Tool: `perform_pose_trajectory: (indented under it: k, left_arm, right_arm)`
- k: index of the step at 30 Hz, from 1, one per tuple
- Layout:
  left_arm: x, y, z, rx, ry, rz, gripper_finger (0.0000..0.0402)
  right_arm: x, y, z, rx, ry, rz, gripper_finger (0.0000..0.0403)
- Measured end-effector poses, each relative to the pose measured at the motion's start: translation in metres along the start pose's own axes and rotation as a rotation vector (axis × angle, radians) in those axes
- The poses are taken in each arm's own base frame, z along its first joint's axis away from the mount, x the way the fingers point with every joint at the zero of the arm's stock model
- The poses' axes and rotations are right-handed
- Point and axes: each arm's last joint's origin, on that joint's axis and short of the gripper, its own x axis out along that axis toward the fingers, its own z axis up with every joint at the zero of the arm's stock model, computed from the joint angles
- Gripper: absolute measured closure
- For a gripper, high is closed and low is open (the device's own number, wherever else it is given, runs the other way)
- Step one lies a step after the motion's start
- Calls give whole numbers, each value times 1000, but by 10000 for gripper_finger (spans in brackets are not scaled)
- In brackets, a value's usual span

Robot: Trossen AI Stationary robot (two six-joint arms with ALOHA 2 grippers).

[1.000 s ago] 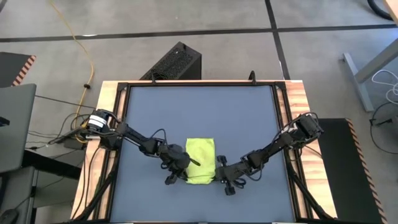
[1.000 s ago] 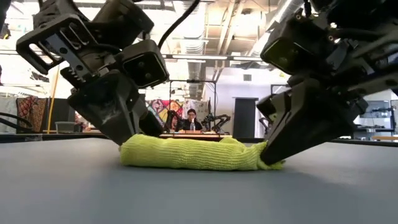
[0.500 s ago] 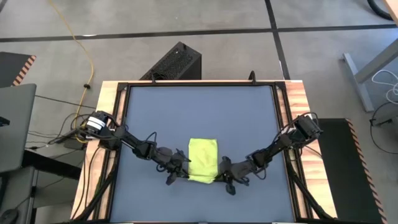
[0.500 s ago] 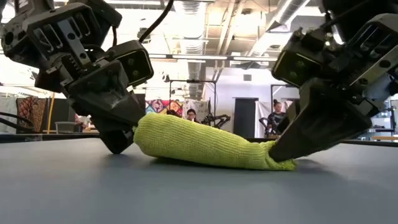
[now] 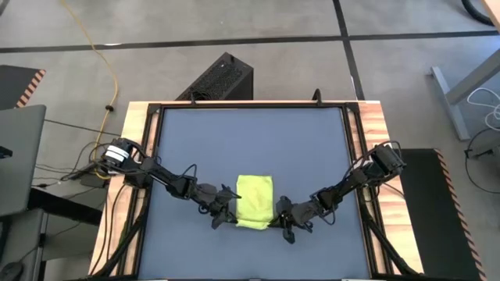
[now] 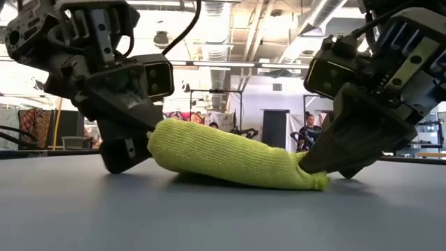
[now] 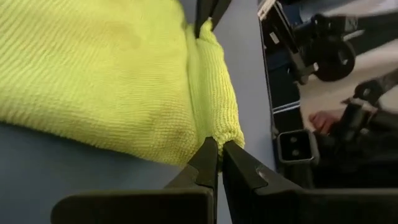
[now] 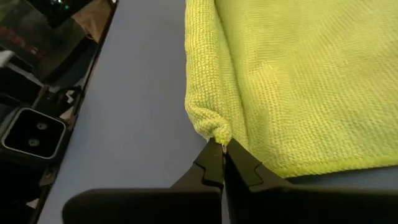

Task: Roll towel
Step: Roll the green microfiber towel

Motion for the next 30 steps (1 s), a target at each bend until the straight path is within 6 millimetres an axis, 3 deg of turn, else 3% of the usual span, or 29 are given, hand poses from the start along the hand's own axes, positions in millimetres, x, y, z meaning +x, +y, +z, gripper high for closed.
perform_pose_trajectory:
  k: [15, 30]
  left_arm:
    - [0, 3, 2, -485, 46, 38, 401]
    - [-5, 18, 26, -630, 89, 69, 388]
  right_arm:
    - [0, -2, 1, 185, 28, 11, 385]
    - [3, -22, 15, 396, 61, -13, 384]
